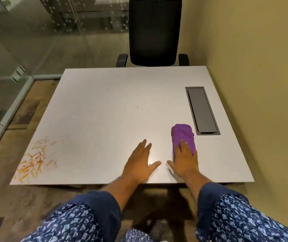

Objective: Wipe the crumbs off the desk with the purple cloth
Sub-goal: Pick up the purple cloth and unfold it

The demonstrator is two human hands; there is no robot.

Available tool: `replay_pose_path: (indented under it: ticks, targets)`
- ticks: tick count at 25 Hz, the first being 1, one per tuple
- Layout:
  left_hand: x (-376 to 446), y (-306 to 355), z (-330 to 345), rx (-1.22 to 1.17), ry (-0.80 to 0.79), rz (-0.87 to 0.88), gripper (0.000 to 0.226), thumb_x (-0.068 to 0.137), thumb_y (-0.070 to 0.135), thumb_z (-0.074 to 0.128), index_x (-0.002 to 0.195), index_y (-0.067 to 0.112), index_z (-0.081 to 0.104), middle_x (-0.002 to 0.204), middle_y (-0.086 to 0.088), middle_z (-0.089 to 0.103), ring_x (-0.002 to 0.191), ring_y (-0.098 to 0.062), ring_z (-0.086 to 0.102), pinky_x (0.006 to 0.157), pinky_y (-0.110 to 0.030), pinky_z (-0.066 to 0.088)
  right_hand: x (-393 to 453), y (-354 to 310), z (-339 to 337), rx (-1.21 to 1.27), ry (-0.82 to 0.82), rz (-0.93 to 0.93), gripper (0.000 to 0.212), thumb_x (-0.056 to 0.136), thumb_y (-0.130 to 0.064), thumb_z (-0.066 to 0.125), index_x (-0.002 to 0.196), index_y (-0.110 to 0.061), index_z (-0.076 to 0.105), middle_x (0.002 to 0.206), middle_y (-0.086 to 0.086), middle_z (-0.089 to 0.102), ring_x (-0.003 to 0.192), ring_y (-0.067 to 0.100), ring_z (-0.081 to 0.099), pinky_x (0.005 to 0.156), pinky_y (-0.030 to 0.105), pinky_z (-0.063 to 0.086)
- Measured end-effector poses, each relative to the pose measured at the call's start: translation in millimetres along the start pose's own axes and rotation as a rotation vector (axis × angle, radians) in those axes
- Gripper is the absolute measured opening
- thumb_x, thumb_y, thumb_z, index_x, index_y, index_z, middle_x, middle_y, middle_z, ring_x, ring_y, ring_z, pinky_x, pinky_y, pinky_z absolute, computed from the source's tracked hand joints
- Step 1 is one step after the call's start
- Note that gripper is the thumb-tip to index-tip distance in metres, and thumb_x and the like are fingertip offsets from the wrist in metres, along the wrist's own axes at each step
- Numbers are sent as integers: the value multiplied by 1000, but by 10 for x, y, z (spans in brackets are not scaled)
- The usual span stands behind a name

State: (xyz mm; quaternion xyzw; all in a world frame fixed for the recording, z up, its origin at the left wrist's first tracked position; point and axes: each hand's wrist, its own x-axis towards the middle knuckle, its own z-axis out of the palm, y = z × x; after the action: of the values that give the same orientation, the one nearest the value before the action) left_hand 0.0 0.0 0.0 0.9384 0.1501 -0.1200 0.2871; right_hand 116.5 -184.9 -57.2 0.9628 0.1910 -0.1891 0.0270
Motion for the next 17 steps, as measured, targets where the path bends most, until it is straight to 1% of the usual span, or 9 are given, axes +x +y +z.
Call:
replay_pose_path:
  ticks: [4,7,8,9,11,12,14,15,17]
  targets:
    - [134,-173,-61,-35,-61,-40,88,99,68,56,170,32,19,181,10,4,167,-13,2,132,-39,19,207,80,-38,-132,-235,61,84,100,-50,61,169,-21,23,179,11,0,166,35,-3,130,68,7]
    - [162,-285,-51,-78,-79,-69,84,100,63,59,169,31,24,181,10,9,167,-12,4,132,-38,18,337,95,-30,-124,-314,66,90,94,-39,71,168,-22,23,179,8,0,166,33,-4,129,70,5]
    - [185,-327,-63,-96,-83,-73,83,100,62,60,169,32,25,180,10,11,167,-12,6,132,-38,19,392,96,-47,-76,-318,82,90,93,-33,73,168,-20,24,179,6,7,166,32,2,130,69,5]
    - [204,-355,-92,-125,-93,-87,82,100,61,61,168,32,26,180,10,13,166,-13,9,131,-38,19,434,94,-64,64,-280,114,84,94,-25,74,165,-17,30,175,7,22,164,33,14,130,65,8]
    - [213,-416,-149,-179,-130,-113,81,100,59,62,168,31,28,179,9,17,165,-13,18,130,-34,21,496,80,-115,572,-91,205,51,94,-7,71,144,-8,57,148,14,58,142,36,51,120,46,37]
    - [203,-434,-169,-219,-144,-123,81,100,60,63,168,31,29,179,8,20,163,-13,24,128,-32,22,496,60,-164,871,39,260,36,92,0,72,128,-5,69,130,17,69,123,35,64,99,34,51]
    - [176,-457,-187,-312,-146,-164,79,99,60,64,166,30,33,176,7,29,157,-15,37,122,-29,28,495,39,-369,1420,231,389,18,86,6,79,98,-7,79,99,13,78,92,28,70,65,20,56]
    - [166,-469,-191,-381,-127,-203,78,99,58,65,165,30,36,174,6,34,154,-17,41,119,-28,31,492,13,-482,1657,220,415,17,86,7,79,88,-10,78,87,8,78,84,25,71,58,20,57]
    - [154,-475,-212,-556,-70,-302,73,99,55,67,162,27,41,169,2,42,152,-20,45,121,-31,36,484,-70,-638,2005,57,384,23,91,8,70,82,-12,71,75,4,77,77,23,70,57,25,61]
